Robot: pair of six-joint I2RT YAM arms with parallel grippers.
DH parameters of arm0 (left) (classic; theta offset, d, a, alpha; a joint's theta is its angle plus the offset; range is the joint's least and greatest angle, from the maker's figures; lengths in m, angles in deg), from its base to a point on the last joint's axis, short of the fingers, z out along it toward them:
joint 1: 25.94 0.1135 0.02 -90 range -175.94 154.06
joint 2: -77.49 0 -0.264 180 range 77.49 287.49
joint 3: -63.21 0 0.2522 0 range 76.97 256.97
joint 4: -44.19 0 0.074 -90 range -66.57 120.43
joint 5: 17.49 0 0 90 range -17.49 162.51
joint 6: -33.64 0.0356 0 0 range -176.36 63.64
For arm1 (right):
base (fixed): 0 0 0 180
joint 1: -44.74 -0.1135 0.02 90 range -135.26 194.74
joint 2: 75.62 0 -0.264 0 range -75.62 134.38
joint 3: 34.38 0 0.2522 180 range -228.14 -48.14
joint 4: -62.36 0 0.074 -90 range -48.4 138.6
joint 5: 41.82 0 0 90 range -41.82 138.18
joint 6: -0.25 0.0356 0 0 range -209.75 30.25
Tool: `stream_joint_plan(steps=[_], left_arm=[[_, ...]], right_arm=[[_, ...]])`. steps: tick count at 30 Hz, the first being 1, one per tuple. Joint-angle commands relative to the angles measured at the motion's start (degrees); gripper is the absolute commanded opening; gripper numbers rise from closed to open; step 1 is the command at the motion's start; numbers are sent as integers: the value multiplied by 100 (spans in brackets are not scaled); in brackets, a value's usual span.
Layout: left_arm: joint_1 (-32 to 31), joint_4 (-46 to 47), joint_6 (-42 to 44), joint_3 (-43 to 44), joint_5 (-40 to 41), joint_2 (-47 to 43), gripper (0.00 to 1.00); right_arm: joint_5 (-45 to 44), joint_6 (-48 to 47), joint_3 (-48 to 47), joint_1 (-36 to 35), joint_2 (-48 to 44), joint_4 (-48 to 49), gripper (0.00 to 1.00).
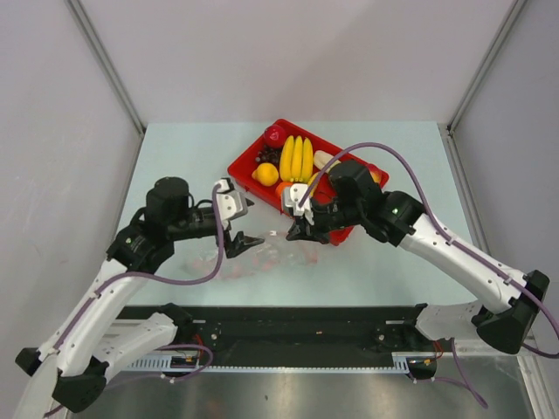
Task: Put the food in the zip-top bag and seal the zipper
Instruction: Open the zipper of the food storage bag at the center of the board.
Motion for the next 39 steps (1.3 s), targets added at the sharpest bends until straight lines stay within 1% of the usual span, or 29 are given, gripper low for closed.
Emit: stream_joint_plan(steps=[1,2,3,4,5,7,8,9,10,11,12,13,15,16,18,19,20,21,22,23,26,28,30,31,32,33,36,38,39], left_arm=[[-296,-120,616,222,258,174,86],[-340,-137,642,240,276,191,81],[-436,-155,703,240,285,218,71],[-481,-181,730,266,293,270,66],[-586,-173,739,267,328,288,55],[-648,-155,704,240,372,315,45],[-674,-138,600,214,390,315,35],[-683,-103,546,196,390,306,29],[-683,-24,502,135,399,297,20],[-683,29,406,91,442,245,0],[-683,82,336,30,521,201,0],[-683,178,300,-84,626,166,0],[-631,275,177,-216,767,95,0],[-578,336,116,-269,794,69,0],[-394,546,-43,-444,838,-63,0],[-350,652,-95,-515,864,-142,0],[-271,749,-174,-585,873,-195,0],[-227,941,-236,-734,856,-343,0],[-191,1030,-306,-805,847,-405,0],[-78,1101,-437,-858,630,-450,0],[55,1286,-640,-981,172,-573,0],[64,1286,-632,-982,-39,-547,0],[73,1199,-606,-920,-268,-503,0],[81,1164,-588,-885,-347,-442,0],[90,1120,-553,-850,-409,-398,0],[99,1058,-553,-780,-514,-354,0],[108,944,-526,-639,-682,-204,0],[143,865,-518,-569,-805,-117,0],[152,830,-518,-525,-857,-90,0]], right_arm=[[-247,-387,-389,-99,153,-198,0],[-274,-378,-415,-117,188,-198,0],[-300,-378,-424,-126,232,-207,0],[-335,-369,-441,-134,259,-207,0],[-344,-369,-459,-143,276,-198,0],[-379,-352,-468,-143,312,-198,0],[-397,-317,-468,-143,303,-172,0],[-423,-317,-459,-143,303,-181,0],[-458,-299,-450,-143,286,-163,0],[-502,-203,-433,-135,268,-85,0],[-555,-107,-406,-126,242,-32,1],[-755,34,-371,-100,224,38,13],[-933,367,-362,5,136,127,32],[-985,473,-380,232,93,136,50],[-1004,832,-389,558,-48,92,69],[-925,948,-380,916,-109,48,83],[-855,1088,-345,1172,-232,48,87],[-767,1246,-310,1384,-277,30,90],[-488,1300,-292,1838,-321,-57,91],[-372,1361,-240,2008,-391,-84,91],[-239,1476,-12,2299,-435,21,87],[-73,1511,138,2309,-479,327,84],[51,1485,314,2108,-497,548,83],[-10,1433,358,1967,-497,705,82],[-106,1241,402,1592,-479,759,82],[-316,1161,472,1431,-471,812,82],[-441,879,552,940,-374,918,80],[-476,704,569,780,-295,927,77],[-598,633,587,597,-277,918,72]])
